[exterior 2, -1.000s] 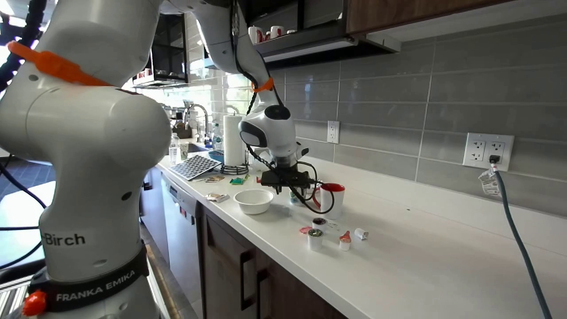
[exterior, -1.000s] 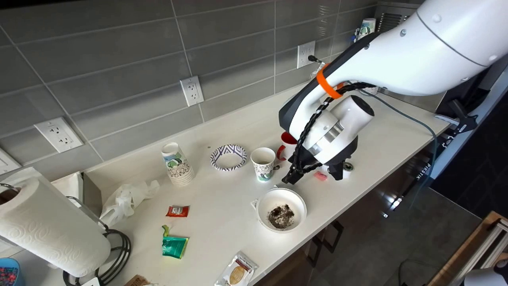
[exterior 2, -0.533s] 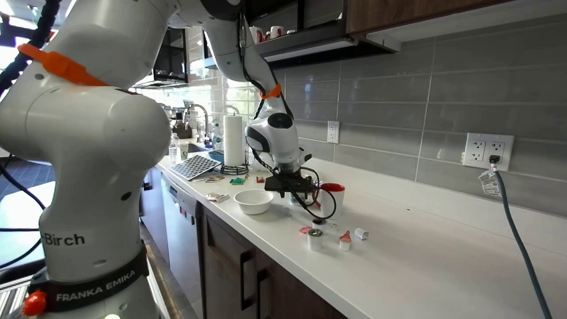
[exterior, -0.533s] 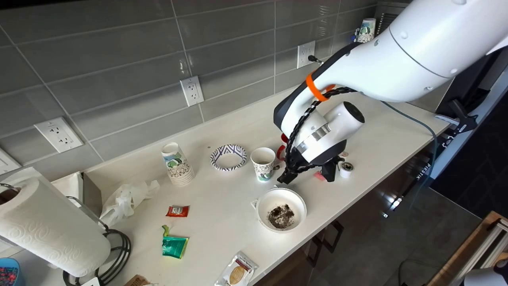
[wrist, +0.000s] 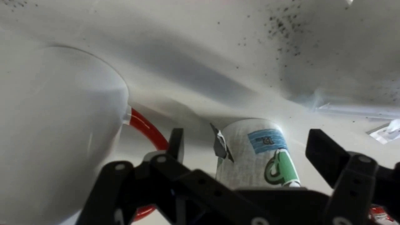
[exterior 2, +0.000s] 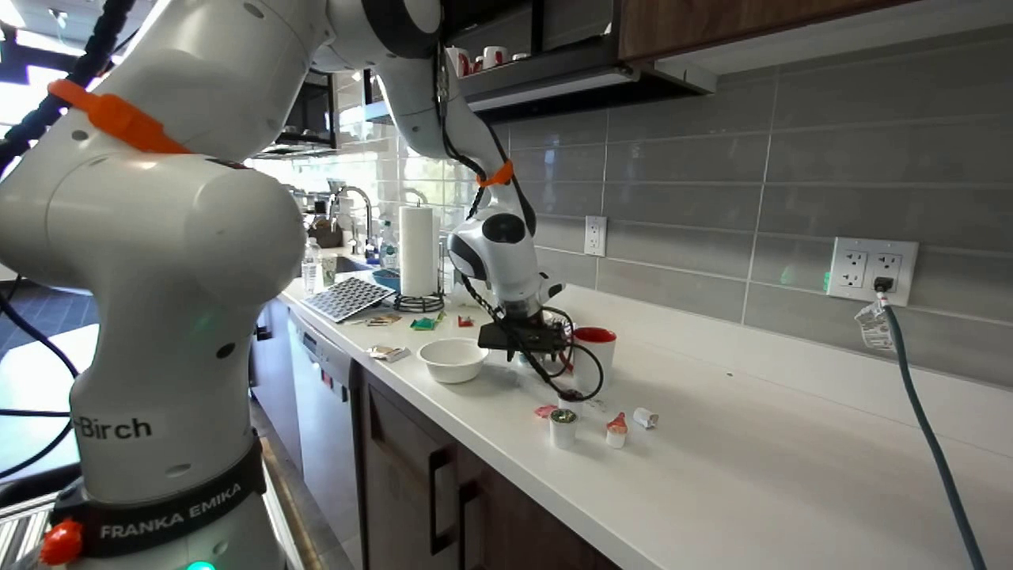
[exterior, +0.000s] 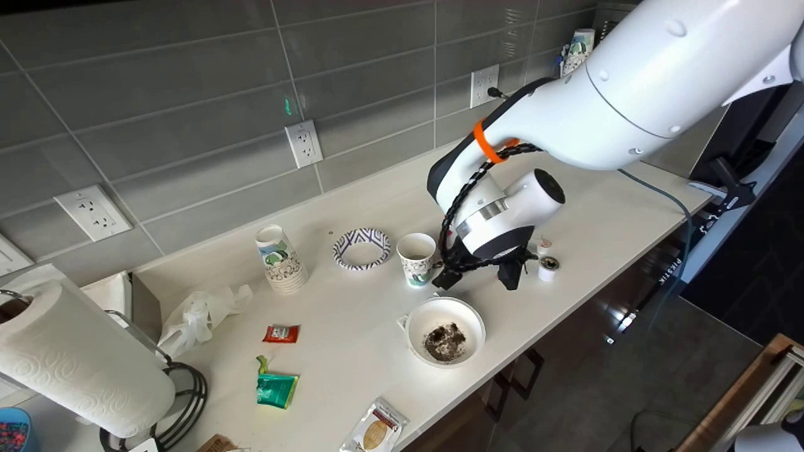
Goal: Remove the tea bag from the paper cup and put it in the mug
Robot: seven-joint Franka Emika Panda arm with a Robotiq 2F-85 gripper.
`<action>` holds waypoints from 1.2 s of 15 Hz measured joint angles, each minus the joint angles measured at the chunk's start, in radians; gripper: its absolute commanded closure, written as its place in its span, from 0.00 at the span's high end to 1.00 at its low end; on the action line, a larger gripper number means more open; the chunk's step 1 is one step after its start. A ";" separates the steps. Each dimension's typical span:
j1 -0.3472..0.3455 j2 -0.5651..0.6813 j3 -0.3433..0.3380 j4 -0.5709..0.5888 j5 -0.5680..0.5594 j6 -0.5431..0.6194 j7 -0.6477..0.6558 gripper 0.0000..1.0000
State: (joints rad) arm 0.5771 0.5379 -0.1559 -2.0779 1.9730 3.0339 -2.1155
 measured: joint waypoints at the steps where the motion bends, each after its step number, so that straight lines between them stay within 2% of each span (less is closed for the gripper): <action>1: 0.000 0.008 -0.003 0.011 0.016 0.000 -0.009 1.00; 9: 0.001 0.038 -0.022 0.056 0.094 -0.010 -0.065 1.00; 18: 0.001 0.040 -0.030 0.057 0.101 -0.011 -0.075 1.00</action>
State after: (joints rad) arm 0.5777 0.5777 -0.1860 -2.0208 2.0737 3.0231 -2.1909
